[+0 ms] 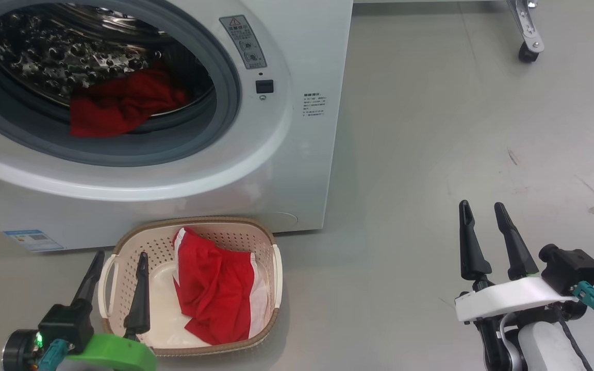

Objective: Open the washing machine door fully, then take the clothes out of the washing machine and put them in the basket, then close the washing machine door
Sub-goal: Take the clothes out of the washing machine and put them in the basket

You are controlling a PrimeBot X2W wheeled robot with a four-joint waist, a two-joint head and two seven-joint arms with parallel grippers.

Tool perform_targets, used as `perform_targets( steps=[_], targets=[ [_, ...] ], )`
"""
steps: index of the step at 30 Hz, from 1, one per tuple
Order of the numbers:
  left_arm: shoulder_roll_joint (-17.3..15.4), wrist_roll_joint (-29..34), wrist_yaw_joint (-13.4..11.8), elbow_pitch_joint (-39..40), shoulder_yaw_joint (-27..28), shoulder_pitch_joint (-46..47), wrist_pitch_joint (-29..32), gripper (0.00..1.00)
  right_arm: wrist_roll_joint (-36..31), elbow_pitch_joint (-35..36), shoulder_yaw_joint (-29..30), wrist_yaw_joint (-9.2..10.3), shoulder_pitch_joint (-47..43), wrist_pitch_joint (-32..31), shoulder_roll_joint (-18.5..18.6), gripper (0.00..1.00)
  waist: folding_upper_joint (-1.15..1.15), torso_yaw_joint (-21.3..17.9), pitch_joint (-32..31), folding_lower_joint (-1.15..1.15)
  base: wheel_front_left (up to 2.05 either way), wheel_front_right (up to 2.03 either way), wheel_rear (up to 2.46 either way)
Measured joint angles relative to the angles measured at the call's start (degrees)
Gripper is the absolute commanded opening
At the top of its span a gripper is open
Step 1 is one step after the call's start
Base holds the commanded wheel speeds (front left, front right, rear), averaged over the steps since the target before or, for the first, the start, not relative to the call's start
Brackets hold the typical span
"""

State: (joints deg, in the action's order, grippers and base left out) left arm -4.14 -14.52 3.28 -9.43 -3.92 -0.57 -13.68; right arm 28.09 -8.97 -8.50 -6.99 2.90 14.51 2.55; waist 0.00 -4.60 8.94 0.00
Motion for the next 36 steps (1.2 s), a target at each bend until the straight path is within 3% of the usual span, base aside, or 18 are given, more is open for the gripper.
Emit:
perform_targets(
  steps=[7,16,26,36],
  targets=[
    [-1.24,1.13,-0.55,0.98,0.13,1.68,2.19,1.00,0.01,1.09,-0.11,0.00,0.96,0.00,0.01,1.00,0.00,-1.42,3.92,0.00,0.00,0.00,0.00],
    [-2.90,1.58,-2.52,1.58,2.86,10.35,7.87,1.00,0.29,2.27,-0.89,0.00,3.77,0.00,0.00,1.00,0.00,-4.10,10.08,0.00,0.00,0.00,0.00],
    [-7.72,1.38,-4.09,0.93,7.04,22.51,15.64,1.00,1.89,3.56,-1.68,0.00,6.92,0.00,0.01,1.00,0.00,-7.74,16.16,0.00,0.00,0.00,0.00],
    [-13.82,1.46,-5.93,-4.89,9.82,33.60,25.39,1.00,4.75,4.25,-4.12,0.00,10.10,0.00,-0.01,1.00,0.00,-12.15,21.71,0.00,0.00,0.00,0.00]
  ],
)
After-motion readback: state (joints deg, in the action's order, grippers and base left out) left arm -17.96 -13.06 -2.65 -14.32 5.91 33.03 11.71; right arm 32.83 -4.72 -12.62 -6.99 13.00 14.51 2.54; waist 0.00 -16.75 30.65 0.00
